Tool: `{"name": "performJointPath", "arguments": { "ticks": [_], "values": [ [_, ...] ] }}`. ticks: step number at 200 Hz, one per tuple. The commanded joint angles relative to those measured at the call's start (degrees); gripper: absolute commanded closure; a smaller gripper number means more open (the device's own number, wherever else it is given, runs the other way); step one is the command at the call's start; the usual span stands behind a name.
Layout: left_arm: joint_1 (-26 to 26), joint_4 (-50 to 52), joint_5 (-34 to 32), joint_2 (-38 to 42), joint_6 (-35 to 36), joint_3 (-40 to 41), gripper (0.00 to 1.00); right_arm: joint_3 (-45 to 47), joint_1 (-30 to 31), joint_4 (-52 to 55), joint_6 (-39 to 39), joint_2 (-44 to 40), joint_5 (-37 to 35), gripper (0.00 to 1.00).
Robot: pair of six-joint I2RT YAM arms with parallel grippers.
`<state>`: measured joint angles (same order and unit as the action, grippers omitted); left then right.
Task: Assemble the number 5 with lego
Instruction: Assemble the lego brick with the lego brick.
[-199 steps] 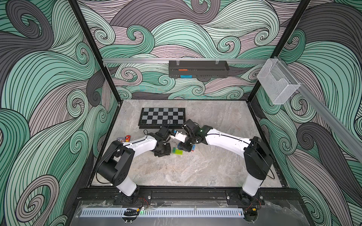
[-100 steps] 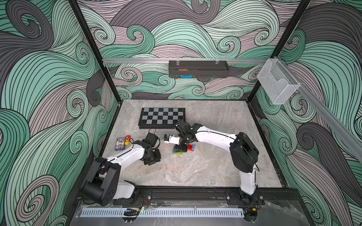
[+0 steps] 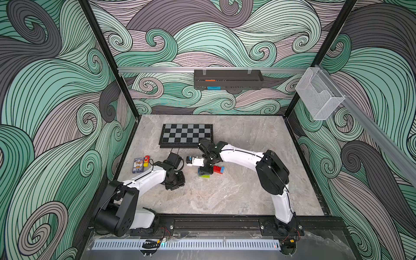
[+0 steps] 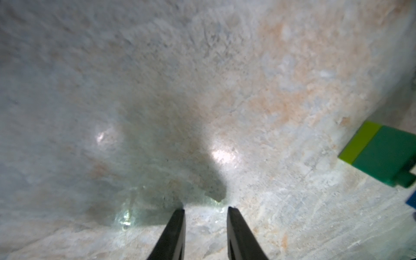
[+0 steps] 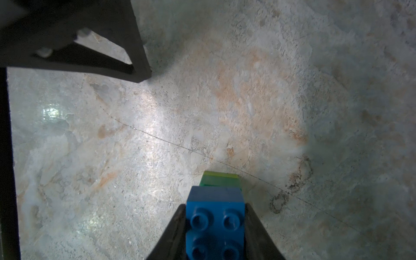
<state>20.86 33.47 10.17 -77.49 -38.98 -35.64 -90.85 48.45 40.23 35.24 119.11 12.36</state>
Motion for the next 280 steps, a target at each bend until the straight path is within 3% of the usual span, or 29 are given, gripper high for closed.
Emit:
{"name": "performJointPath", "arguments": {
  "ticks": [1,203,280],
  "values": [
    [-0.38,1.95,0.38,-1.01,1.01,-0.90,0.65,-0.92,-0.48,0.98,1.25,0.48,0.77,0.64],
    [-0.38,1.35,0.81,-1.60,1.01,-0.51,0.66,5.25,-0.23,-2.34,-0.58,2.00,-2.92,0.65],
    [-0.38,0.65,0.88,-2.22,0.83,-0.48,0.67,8.91,-0.72,-2.97,-3.98,-1.76,-6.13,0.66]
  ]
}}
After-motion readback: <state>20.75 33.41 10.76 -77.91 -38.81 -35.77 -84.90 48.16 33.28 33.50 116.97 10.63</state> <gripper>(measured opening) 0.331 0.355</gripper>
